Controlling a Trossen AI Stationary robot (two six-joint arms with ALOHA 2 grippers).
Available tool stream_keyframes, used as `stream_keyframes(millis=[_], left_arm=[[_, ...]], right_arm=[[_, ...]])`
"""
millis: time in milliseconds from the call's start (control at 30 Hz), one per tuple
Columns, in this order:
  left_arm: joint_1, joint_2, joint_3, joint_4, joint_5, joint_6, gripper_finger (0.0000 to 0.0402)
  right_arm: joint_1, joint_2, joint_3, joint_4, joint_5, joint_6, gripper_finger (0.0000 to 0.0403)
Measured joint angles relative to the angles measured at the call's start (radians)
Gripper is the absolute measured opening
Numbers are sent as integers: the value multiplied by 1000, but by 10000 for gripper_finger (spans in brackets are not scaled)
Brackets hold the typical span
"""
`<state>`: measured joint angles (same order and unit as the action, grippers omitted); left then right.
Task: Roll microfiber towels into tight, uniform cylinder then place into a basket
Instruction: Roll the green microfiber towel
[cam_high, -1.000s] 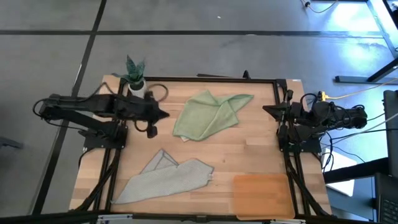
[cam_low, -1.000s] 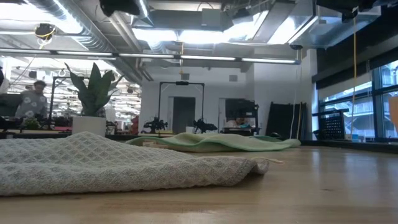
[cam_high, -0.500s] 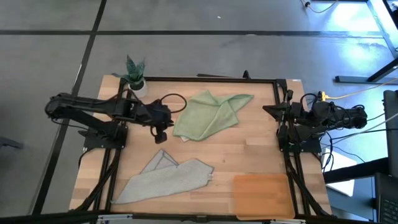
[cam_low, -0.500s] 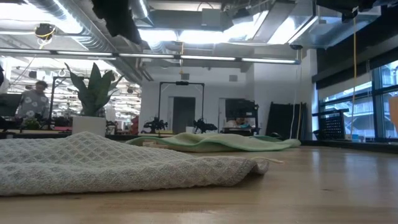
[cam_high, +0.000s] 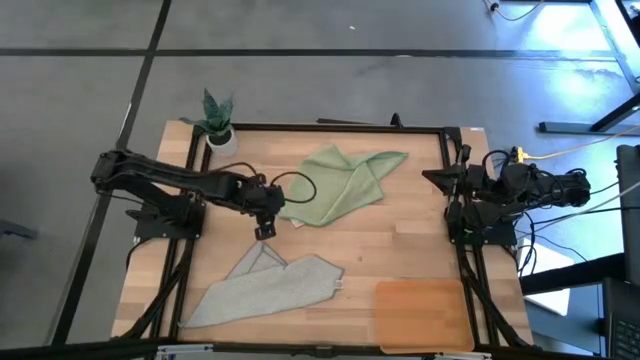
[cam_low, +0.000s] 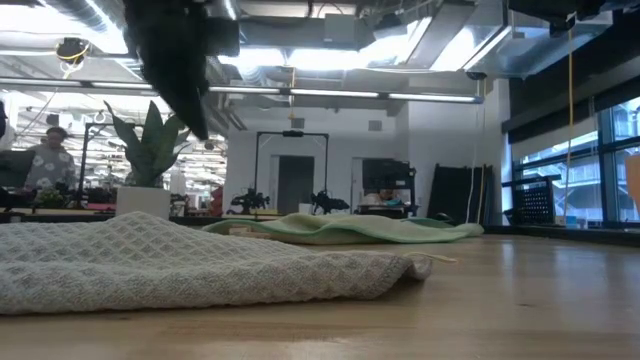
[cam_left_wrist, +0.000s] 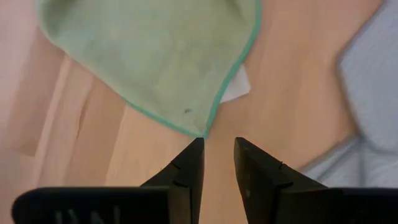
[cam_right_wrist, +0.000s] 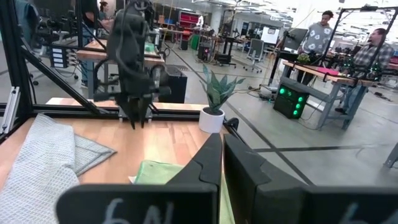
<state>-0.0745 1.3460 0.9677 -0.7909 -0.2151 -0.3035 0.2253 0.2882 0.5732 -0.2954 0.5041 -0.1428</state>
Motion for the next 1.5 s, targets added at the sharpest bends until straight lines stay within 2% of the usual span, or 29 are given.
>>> stream_keyframes(millis=[300,600,1100,1300,1400,1500], left_arm=[[0,161,-3,136,-4,78,82],[7,287,-3,145,-6,121,82],[51,317,-3,150,-27,129,82],[40,347,-3,158,-31,22,82],[32,360,-3,157,-60,25,82],[32,365,-3,153,-48,24,82]], right_arm=[[0,0,0,-32,0,0,19],[0,0,0,-32,0,-1,19],[0,0,0,-31,0,0,19],[0,0,0,-31,0,0,19],[0,0,0,-31,0,0,19],[0,0,0,-31,0,0,19]])
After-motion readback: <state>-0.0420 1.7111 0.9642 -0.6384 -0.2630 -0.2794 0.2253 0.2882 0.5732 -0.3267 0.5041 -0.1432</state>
